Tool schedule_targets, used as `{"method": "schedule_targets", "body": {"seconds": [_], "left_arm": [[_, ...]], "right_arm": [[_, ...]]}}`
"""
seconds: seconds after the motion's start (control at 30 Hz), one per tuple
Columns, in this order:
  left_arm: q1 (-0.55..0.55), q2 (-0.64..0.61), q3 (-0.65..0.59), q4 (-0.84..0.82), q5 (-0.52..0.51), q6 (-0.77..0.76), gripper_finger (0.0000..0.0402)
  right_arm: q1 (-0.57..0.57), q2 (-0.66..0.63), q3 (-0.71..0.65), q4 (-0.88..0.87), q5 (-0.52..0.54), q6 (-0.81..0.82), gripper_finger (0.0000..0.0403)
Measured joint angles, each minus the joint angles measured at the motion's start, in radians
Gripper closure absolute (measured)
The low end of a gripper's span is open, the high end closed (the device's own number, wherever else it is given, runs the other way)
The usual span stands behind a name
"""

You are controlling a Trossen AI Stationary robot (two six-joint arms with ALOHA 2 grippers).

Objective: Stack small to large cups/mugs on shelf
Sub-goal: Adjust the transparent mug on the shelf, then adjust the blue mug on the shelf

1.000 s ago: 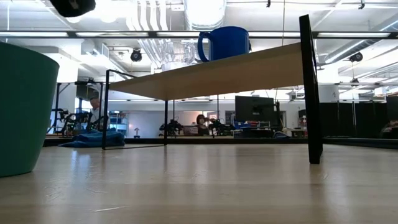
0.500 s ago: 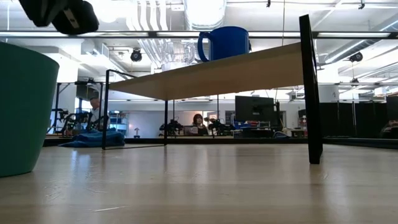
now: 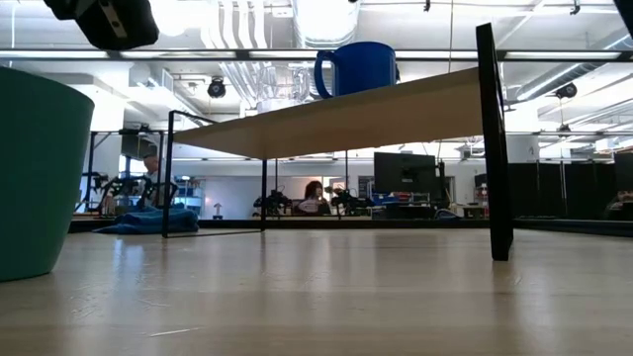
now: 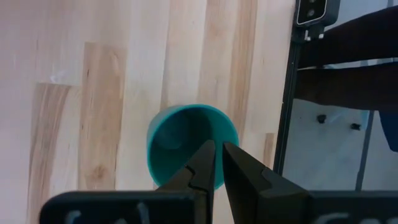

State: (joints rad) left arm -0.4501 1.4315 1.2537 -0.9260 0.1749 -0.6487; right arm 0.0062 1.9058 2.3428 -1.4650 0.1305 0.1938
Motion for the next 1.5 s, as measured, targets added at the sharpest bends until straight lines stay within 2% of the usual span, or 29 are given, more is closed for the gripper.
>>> {"method": "schedule_targets", "body": {"seconds": [0.17,0.53,0.73,0.87,1.33,1.5], "left_arm": [[0.000,-0.003,-0.001,0.000,0.000,0.000,0.0386],[-0.004,-0.001,-0.002,0.001,0.000,-0.001,0.0386],[-0.004,-0.002,-0.002,0.000,0.000,0.000,0.0386],[-0.004,-0.002,-0.004,0.000,0.000,0.000,0.0386],[-0.004,-0.004,-0.018,-0.004,0.000,0.009,0.0386],[-0.004,-0.004,-0.019,-0.003,0.000,0.009,0.0386]], "right_arm": [[-0.023,0.080,0.000,0.058,-0.004,-0.036,0.0394],[-0.071,0.202,0.000,0.064,-0.013,-0.046,0.0394],[-0.081,0.222,0.000,0.091,-0.047,-0.064,0.0394],[-0.096,0.232,0.000,0.148,-0.106,-0.064,0.0395],[-0.146,0.242,0.000,0.239,-0.108,-0.082,0.0395],[-0.137,0.192,0.000,0.228,-0.111,-0.083,0.0395]]}}
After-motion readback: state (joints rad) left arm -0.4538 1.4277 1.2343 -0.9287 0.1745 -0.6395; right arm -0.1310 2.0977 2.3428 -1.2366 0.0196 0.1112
